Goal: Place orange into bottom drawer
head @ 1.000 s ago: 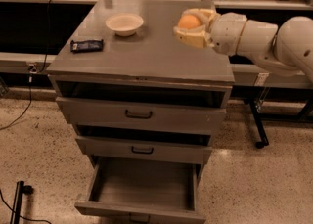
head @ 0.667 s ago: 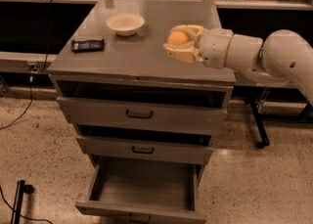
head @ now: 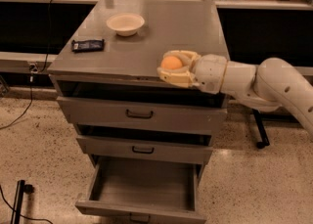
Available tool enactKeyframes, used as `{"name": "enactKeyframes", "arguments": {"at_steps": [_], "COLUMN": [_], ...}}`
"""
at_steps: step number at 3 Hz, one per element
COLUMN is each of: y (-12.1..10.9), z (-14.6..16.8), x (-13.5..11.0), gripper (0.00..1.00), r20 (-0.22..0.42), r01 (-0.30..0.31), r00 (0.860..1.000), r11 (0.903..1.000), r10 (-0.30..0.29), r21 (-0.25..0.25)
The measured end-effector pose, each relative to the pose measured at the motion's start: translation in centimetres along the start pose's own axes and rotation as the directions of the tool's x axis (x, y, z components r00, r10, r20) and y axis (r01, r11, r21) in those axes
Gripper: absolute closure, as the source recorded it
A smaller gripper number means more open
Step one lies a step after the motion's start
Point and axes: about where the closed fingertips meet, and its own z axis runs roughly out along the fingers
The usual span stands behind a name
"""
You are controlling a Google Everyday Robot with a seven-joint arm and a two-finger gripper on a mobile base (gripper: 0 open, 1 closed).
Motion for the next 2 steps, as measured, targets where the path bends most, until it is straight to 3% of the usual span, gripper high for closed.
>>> {"name": "enactKeyframes", "arguments": {"at_steps": [1, 2], "y": [3.98, 4.69], "z": [-1.03, -1.01], "x": [2.07, 2.26], "gripper": [1.0, 1.0], "r20": [-0.042, -0.045], "r01": [-0.021, -0.024], "r00": [0.999, 0.999], "r11": [0.9957, 0.9936], "r10": [0.017, 0.019], "r21": [-0.09, -0.11]}}
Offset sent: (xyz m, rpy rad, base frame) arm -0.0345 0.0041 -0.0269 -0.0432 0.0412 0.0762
